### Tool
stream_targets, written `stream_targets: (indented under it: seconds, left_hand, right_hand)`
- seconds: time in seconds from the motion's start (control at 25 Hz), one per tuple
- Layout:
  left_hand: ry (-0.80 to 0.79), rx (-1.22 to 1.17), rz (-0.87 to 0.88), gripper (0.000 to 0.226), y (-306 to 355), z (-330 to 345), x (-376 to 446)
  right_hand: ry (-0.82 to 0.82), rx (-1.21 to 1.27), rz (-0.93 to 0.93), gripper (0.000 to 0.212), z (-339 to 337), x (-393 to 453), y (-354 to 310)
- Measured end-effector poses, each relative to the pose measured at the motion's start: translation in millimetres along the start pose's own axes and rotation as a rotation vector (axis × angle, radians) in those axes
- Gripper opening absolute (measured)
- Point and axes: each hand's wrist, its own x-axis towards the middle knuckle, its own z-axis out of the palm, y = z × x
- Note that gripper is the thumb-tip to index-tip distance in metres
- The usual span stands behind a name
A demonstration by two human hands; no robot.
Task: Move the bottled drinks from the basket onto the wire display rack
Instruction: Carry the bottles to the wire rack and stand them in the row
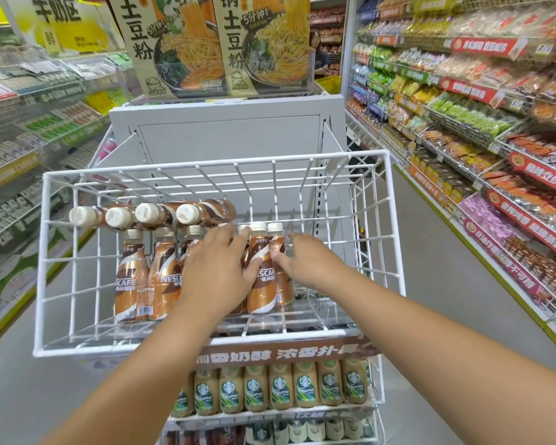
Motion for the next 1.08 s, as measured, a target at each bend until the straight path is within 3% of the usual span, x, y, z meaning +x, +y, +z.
stream_targets:
  seconds: [0.12,0.28,0.72,1.08]
  left_hand:
    - [-0.106,0.045,-0.020,0.076,-3.5,-0.7,-16.4]
    - [-0.099,0.064,-0.033,0.078,6.3,-9.9,-36.8]
    - [-0.142,0.041,-0.178,0.078,39.1,-46.2,-98.9]
    - [-0.056,0.036,-0.083,0.078,32.6,-102.9,-202.6]
  right_hand:
    - [0.029,-0.214,-0.147,0.083,-2.9,-21.0,5.8]
    - [0.051,-0.364,-0.221,0.085,-9.1,-48.5,14.2]
    - [0.036,-0.378,-0.300,0.072,-25.5,-129.2,21.1]
    - [0.156,-0.422,-0.240,0.075,-16.5,-253.9,-18.6]
